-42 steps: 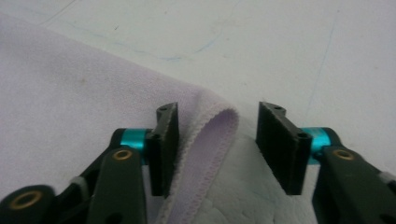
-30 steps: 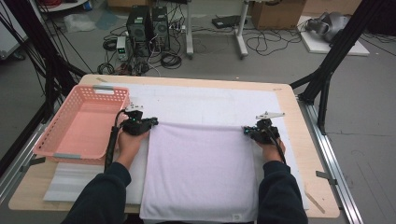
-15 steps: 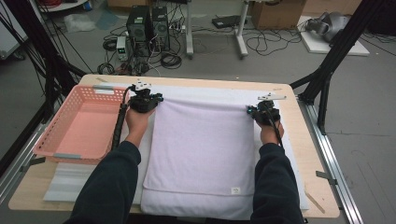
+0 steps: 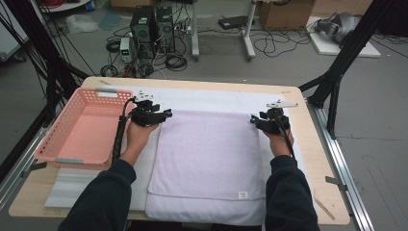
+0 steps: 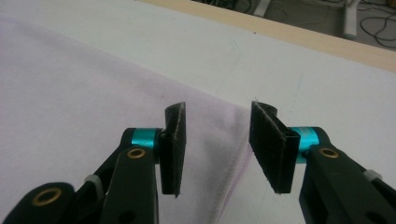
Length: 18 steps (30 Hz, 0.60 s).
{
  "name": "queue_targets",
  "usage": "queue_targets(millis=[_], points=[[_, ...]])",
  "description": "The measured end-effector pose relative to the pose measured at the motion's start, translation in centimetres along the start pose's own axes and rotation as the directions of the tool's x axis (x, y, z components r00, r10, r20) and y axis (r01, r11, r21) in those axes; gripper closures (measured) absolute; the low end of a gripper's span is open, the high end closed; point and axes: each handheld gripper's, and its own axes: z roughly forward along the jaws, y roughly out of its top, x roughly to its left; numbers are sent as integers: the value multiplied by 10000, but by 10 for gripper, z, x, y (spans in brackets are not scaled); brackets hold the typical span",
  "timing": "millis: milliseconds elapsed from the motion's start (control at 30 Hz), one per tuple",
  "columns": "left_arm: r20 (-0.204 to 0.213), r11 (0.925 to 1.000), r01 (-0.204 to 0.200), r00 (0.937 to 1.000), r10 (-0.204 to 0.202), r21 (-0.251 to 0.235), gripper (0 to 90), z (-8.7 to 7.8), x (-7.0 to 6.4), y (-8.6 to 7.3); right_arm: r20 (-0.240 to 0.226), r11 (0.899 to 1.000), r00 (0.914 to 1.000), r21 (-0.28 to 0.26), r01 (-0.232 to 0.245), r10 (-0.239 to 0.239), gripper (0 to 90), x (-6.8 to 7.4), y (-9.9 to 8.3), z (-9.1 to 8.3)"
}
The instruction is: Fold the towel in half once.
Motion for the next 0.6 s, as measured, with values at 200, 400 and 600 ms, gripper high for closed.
queue_targets(millis=[200,400,600], points=[[366,9972,-358,9986,383,-664,440,-23,-17,-16,-68,9995,9998,-267,196,-198,539,6,-11,-29],[905,9972,-260,9954,324,-705,421,-43,-31,-32,-153,9993,9996,-308,225,-230,521,16,-30,-51],[1254,9978,-135,9919,217,-656,425,-66,-47,-53,-516,9990,9981,-326,307,-323,531,32,-58,-74]])
